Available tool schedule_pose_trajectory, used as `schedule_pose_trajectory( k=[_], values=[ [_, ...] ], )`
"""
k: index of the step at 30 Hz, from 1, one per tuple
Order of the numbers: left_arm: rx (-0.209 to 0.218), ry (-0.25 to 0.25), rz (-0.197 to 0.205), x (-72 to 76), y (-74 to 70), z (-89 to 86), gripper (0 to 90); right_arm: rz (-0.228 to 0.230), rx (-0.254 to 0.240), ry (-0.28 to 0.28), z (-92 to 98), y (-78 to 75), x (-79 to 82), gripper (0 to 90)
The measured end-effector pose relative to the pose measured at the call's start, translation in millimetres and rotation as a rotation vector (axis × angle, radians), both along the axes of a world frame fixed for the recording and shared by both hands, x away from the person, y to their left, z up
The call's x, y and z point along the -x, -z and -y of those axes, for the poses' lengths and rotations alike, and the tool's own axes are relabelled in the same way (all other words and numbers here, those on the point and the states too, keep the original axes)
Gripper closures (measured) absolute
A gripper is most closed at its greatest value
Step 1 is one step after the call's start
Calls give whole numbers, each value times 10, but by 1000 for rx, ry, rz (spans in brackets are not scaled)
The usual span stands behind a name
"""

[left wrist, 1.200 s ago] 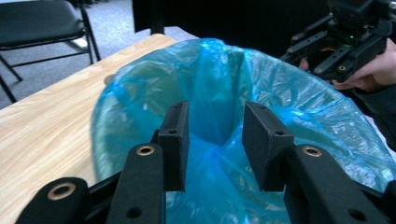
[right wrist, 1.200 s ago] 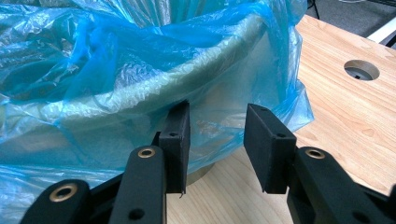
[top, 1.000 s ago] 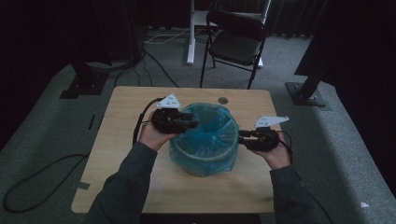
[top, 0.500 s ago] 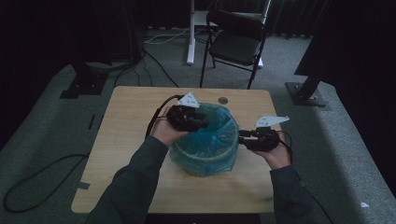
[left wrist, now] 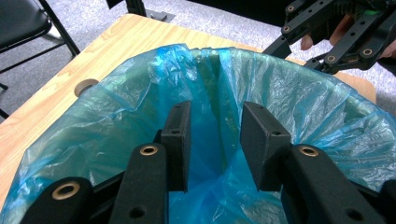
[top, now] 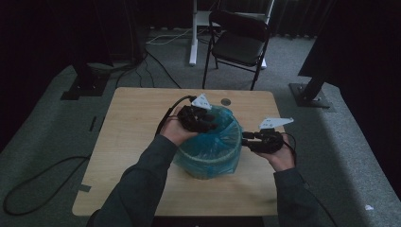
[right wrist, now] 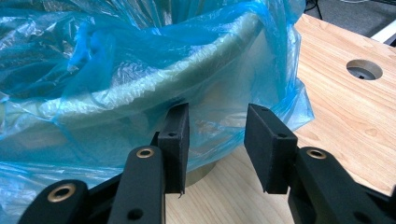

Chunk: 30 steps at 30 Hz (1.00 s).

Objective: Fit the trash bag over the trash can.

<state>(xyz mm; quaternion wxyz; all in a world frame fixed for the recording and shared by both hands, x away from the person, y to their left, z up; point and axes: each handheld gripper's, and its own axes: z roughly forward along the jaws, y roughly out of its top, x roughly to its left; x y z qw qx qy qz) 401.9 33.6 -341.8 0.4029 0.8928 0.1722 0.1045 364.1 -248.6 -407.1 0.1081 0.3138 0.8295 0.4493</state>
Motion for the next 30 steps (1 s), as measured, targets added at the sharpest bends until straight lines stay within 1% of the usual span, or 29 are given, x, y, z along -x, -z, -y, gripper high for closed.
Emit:
schedule_pose_trajectory(
  k=[3, 8, 9, 12, 16, 19, 24, 25, 26, 28, 30],
  values=[
    [-20, 3, 3, -13, -5, 28, 633, -1, 1, -1, -2, 1, 1, 595],
    [-27, 4, 6, -21, -5, 46, 633, 0, -1, 0, 6, 2, 6, 595],
    [-40, 7, 6, -31, 6, 56, 633, 1, -3, -1, 10, -1, 6, 593],
    [-44, 7, 7, -46, 11, 52, 632, 1, -3, -2, 9, 0, 6, 591],
    [-54, 4, 14, -67, -18, 44, 628, -1, -2, -2, 10, 5, 4, 589],
    [-62, 16, 15, -66, -43, 58, 626, -1, -3, -3, 11, 6, 5, 587],
    [-110, 44, -3, -83, -8, 124, 620, 0, -3, -3, 15, 2, 13, 585],
    [-110, 44, -3, -83, -8, 124, 620, 0, -3, -3, 15, 2, 13, 585],
    [-125, 52, -15, -89, 19, 151, 620, 1, -3, -4, 16, 0, 14, 585],
    [-145, 58, -19, -92, 47, 181, 620, 4, -5, -3, 21, -3, 14, 585],
    [-176, 70, -30, -98, 85, 223, 620, 3, -5, -2, 22, -3, 14, 585]
  ],
)
